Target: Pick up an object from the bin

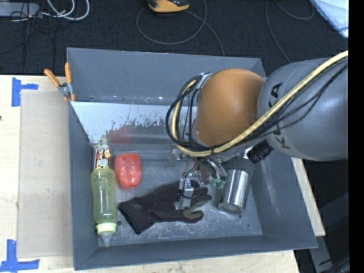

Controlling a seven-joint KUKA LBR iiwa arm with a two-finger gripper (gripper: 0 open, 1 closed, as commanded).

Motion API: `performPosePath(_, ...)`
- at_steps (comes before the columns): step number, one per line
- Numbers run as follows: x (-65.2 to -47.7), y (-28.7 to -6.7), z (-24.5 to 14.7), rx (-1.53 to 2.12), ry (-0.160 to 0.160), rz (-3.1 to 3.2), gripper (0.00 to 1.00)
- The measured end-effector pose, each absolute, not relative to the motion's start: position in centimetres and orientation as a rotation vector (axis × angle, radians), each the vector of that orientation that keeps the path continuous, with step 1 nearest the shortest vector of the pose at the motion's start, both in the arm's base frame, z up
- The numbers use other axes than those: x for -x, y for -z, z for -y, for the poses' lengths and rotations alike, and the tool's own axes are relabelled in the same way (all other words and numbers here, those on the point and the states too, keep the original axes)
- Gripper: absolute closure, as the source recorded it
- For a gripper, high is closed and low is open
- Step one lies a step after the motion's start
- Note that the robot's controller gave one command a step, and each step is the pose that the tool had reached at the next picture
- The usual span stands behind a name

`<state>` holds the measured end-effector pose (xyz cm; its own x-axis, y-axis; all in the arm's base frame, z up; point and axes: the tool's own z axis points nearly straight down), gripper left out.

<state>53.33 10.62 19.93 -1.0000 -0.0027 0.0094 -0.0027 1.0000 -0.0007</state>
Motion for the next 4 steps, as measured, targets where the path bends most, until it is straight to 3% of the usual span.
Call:
performPosePath(1,-53.5,-20.4,-10.6,0.000,0.000,3.139,0.00)
performPosePath(2,-53.9,-18.6,-11.0,-0.223,0.001,3.137,0.00)
performPosePath(3,-54.7,-15.4,-11.9,-0.573,0.002,3.085,0.00)
performPosePath(4,-54.5,-13.4,-11.1,-0.452,0.002,3.107,0.00)
